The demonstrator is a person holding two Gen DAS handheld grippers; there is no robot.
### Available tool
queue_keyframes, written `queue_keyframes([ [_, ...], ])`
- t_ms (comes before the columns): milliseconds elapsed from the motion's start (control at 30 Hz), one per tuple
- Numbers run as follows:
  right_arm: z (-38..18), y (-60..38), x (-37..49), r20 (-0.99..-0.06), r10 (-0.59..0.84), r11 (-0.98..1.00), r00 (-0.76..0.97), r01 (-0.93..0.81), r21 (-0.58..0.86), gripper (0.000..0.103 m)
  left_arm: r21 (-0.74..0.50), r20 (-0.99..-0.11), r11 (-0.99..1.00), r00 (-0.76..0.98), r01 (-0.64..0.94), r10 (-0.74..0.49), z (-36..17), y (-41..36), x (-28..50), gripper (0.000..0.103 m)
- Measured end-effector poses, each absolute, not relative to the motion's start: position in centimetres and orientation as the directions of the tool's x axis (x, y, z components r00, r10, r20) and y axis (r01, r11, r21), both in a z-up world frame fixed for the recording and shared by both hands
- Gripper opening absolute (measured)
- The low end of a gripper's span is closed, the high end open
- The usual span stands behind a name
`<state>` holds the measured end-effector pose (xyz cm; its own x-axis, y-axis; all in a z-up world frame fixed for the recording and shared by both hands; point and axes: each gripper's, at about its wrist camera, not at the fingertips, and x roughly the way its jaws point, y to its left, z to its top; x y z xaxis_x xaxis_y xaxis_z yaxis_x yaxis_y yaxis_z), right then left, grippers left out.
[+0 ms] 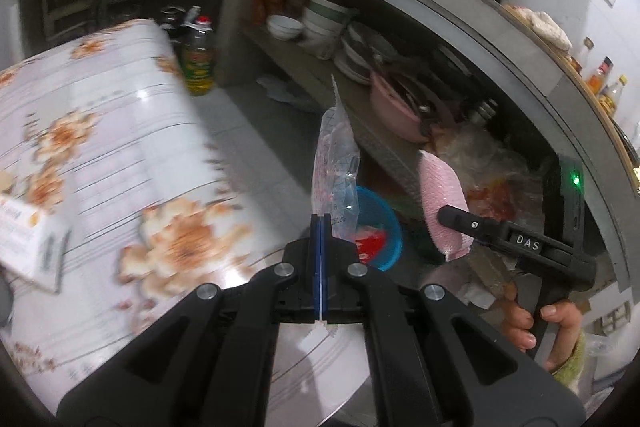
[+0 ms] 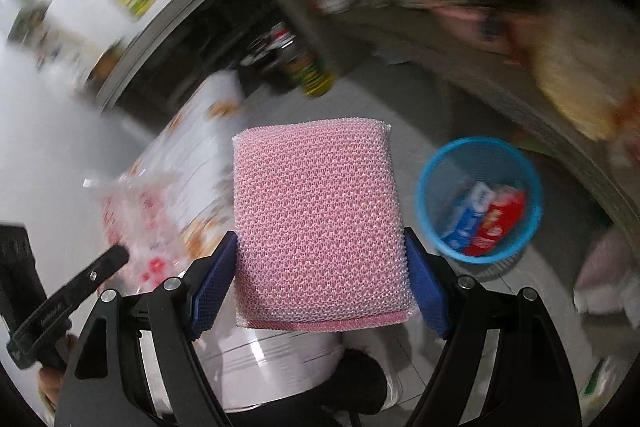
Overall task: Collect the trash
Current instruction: 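Carry the sponge and clear bag to the blue wastebasket and release both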
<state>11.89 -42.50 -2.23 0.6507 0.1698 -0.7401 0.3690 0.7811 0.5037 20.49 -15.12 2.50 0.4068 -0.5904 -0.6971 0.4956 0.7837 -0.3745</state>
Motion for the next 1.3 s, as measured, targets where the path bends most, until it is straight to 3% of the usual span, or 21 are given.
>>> queue_keyframes([
  [200,-6.4,-48.9,8.3,-0.781,0.094,0.646,0.617,0.559,0.52,0.077,-0.414,-0.725,0.724,0.281,0.551,-0.629,1.0,-21.8,23.2,0.0],
  [400,-12.8,-51.5,7.0,-0.808,0.141,0.508,0.572,0.659,0.555,0.078,-0.399,-0.786,0.704,0.176,0.587,-0.593,-3.0,-28.5,25.1,0.0],
  [667,-20.3,-54.3,9.8,-0.746,0.186,0.325,0.64,0.676,0.661,0.081,-0.375,-0.841,0.696,0.09,0.612,-0.533,-8.7,-36.3,28.3,0.0],
  [733,-22.0,-55.2,10.5,-0.728,0.134,0.279,0.673,0.679,0.679,0.085,-0.38,-0.845,0.689,0.07,0.617,-0.53,-10.0,-38.8,30.0,0.008],
  [800,-24.9,-55.8,11.2,-0.75,0.074,0.224,0.657,0.722,0.654,0.088,-0.35,-0.865,0.707,0.078,0.615,-0.496,-11.5,-40.7,31.3,0.054],
  [833,-26.4,-55.8,11.5,-0.77,0.078,0.206,0.633,0.746,0.633,0.088,-0.338,-0.873,0.716,0.082,0.61,-0.481,-12.4,-41.4,31.8,0.058],
  [1000,-29.4,-54.5,10.2,-0.768,0.059,0.119,0.637,0.76,0.639,0.089,-0.351,-0.881,0.744,0.069,0.568,-0.468,-13.6,-40.9,32.3,0.058],
  [1300,-27.2,-52.3,7.4,-0.783,0.092,0.217,0.615,0.755,0.618,0.088,-0.295,-0.852,0.728,0.175,0.62,-0.494,-6.9,-36.2,30.2,0.065],
])
